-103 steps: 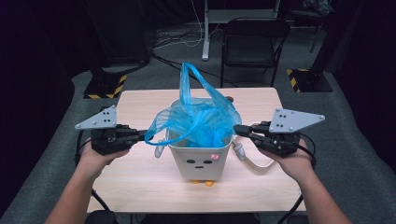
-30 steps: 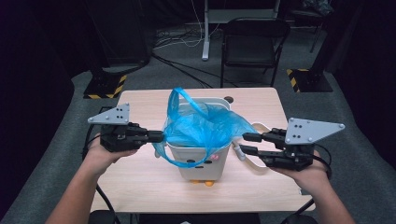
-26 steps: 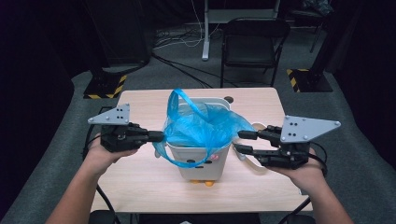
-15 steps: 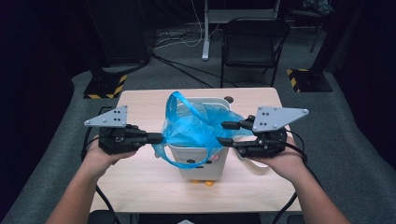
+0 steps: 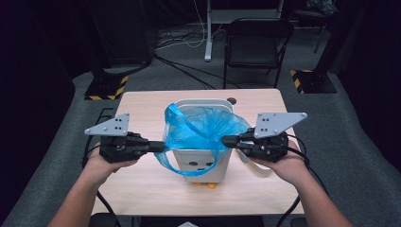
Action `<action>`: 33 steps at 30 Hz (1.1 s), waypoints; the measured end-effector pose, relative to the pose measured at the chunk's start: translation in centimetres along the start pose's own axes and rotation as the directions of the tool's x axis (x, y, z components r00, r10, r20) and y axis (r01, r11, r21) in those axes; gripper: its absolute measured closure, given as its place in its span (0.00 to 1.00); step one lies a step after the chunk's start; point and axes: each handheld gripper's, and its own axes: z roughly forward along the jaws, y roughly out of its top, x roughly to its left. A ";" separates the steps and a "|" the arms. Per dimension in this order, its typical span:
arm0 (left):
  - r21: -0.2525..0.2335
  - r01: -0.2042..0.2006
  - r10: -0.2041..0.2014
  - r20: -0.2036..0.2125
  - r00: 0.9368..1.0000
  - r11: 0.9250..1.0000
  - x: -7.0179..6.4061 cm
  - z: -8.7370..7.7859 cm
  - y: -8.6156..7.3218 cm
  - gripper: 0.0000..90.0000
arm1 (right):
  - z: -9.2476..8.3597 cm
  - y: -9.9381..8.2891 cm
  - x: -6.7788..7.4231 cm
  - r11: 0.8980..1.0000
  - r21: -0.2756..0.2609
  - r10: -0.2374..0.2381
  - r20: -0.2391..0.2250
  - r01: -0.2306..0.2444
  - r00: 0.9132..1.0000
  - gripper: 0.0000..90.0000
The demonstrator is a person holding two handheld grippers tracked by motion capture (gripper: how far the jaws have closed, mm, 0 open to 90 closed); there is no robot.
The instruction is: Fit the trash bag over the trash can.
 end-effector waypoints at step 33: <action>-0.014 0.080 -0.081 -0.043 0.996 0.997 0.5 -2.0 -1.6 0.72 | -1.7 -6.8 0.4 0.989 0.115 0.093 0.029 -0.095 0.995 1.00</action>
